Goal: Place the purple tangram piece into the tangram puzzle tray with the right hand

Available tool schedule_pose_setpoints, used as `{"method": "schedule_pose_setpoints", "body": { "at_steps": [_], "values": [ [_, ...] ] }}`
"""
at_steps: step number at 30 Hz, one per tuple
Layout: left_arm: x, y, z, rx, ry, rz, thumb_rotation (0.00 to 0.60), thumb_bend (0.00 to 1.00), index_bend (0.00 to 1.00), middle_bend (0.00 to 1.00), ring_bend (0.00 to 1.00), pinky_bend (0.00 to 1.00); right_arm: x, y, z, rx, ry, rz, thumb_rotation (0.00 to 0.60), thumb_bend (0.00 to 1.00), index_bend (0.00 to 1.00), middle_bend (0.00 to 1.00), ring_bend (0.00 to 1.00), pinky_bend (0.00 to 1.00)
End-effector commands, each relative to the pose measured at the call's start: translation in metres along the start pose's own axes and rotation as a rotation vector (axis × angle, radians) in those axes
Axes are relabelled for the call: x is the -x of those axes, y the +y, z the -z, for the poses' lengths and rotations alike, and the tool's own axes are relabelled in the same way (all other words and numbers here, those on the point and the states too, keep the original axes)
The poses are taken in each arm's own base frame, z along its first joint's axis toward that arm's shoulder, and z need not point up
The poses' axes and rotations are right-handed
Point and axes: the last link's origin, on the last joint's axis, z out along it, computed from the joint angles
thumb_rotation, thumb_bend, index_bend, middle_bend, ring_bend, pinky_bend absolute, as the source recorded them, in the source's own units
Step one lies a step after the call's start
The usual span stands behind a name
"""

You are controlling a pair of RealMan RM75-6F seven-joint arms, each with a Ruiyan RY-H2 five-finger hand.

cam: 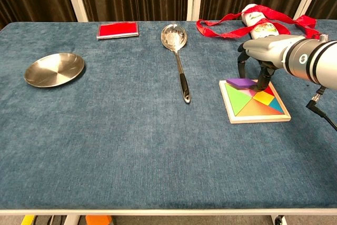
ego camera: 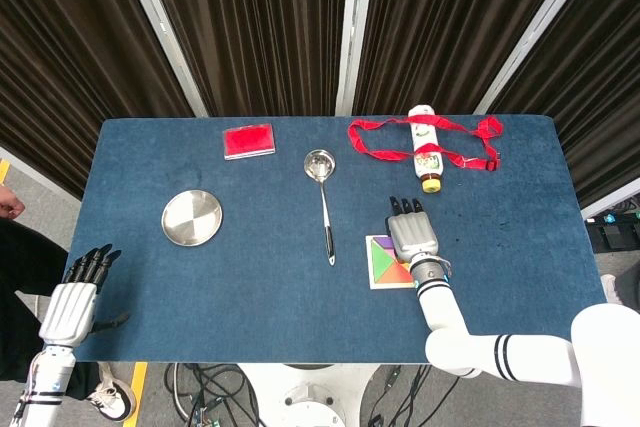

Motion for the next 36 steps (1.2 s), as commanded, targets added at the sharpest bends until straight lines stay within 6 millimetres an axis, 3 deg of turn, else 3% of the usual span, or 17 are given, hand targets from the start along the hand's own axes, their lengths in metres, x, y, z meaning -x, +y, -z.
{"method": "schedule_pose_setpoints", "body": {
  "at_steps": [1, 36],
  "values": [
    [0.0001, -0.0004, -0.0001, -0.001, -0.001, 0.002, 0.600, 0.00, 0.10, 0.03, 0.00, 0.12, 0.0000, -0.0013, -0.0009, -0.002, 0.000, 0.001, 0.600, 0.30, 0.56, 0.00, 0.00, 0.00],
    [0.0012, -0.0048, 0.0010, -0.007, -0.002, 0.009, 0.600, 0.00, 0.11, 0.03, 0.00, 0.12, 0.0006, -0.0020, -0.0024, 0.001, -0.002, 0.023, 0.600, 0.30, 0.52, 0.00, 0.00, 0.00]
  ]
}}
